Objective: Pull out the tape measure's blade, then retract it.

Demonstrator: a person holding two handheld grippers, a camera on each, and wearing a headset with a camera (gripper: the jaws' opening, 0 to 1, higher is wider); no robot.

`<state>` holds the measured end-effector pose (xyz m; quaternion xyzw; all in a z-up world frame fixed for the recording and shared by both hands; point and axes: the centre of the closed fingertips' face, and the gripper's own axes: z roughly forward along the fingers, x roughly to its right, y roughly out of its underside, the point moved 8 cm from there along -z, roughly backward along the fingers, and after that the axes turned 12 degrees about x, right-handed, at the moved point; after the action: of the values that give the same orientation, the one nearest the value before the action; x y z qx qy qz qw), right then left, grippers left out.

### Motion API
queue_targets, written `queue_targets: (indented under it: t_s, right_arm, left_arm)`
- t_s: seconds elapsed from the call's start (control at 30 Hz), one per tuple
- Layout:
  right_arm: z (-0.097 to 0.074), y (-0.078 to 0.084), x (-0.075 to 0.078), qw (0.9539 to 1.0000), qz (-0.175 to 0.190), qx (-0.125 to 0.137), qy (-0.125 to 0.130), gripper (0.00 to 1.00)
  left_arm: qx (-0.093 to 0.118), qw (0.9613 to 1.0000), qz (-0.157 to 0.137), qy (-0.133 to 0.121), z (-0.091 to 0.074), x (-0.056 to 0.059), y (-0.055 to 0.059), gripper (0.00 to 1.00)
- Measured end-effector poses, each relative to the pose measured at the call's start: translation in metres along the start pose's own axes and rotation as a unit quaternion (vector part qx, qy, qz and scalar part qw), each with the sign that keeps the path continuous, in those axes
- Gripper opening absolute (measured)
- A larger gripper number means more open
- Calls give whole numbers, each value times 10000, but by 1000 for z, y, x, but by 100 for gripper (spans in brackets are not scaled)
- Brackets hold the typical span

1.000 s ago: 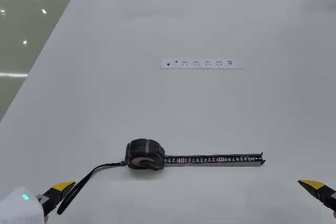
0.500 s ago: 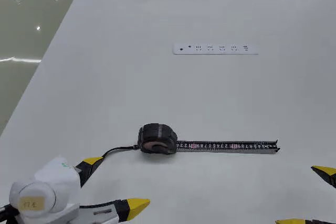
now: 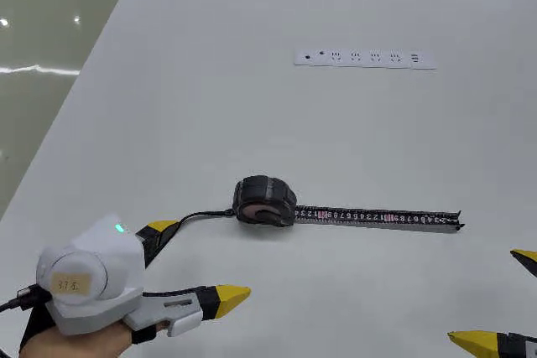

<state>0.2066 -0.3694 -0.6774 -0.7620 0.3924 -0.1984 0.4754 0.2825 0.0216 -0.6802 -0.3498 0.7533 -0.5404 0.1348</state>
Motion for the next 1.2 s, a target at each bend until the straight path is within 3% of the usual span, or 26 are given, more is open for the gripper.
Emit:
queue_targets:
  t_s: [0.67,1.0,1.2]
  right_arm:
    - [6,-2,3,10000,-33,40,-23,90]
    - [10,-4,9,10000,-23,84,18,89]
    - [14,-4,11,9999,-10,102,25,89]
  left_arm:
    - [44,10000,28,45,18,-1,-6,82]
    - [29,9999,41,124,41,5,-7,82]
    - [9,9999,23,109,52,1,-9,82]
